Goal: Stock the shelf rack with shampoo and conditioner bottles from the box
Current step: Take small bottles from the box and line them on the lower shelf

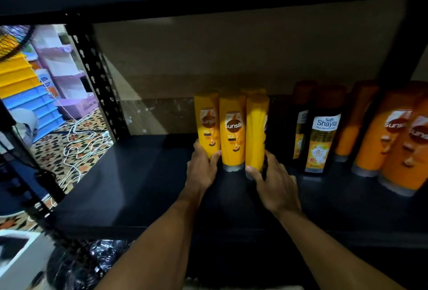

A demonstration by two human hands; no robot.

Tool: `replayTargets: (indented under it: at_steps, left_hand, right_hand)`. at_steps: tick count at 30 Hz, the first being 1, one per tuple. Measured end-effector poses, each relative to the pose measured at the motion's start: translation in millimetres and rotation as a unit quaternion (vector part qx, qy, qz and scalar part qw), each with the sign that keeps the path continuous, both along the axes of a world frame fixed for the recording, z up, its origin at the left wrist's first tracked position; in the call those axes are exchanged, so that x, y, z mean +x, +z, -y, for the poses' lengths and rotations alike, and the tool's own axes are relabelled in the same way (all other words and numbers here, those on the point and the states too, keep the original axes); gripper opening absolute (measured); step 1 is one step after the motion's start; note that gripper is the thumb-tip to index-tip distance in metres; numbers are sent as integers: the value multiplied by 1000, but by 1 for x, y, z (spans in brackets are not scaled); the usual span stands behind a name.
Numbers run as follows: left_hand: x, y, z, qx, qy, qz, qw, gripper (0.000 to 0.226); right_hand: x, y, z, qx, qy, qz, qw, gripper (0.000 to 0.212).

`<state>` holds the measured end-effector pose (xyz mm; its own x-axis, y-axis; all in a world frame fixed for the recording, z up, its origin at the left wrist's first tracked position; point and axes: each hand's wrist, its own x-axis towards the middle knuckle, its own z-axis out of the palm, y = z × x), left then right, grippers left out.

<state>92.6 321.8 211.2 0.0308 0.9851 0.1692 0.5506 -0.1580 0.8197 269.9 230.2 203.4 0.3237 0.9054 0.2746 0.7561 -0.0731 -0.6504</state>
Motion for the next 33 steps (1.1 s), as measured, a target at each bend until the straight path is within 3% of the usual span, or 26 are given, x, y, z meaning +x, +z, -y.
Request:
replayTargets:
  at_steps: [9,13,18,20,24,29,33]
  left_hand:
    - [-2,-5,-2,15,-8,-26,1000,47]
    - [-3,-5,-2,16,-25,-22,999,46]
    - [-10,-6,16,23,27,12,999,81]
    - [-17,-7,30,22,46,8,999,82]
    - [-26,-2,71,26,44,22,998,74]
    - [-35,0,148,112,-4,64,992,55]
    - [-41,-23,243,144,-17,58,988,52]
  right_hand:
    - [-2,4,3,-8,1,-3,1000,62]
    - [-1,5,4,-15,8,-8,1000,72]
    - [0,0,8,-14,0,-45,999,101]
    - [2,-3,17,-6,-1,-63,998,103]
    - [-4,0,55,-21,18,-70,997,96]
    - [-19,-9,143,131,72,-70,986,68]
    - [-14,-52,228,146,64,-64,985,61]
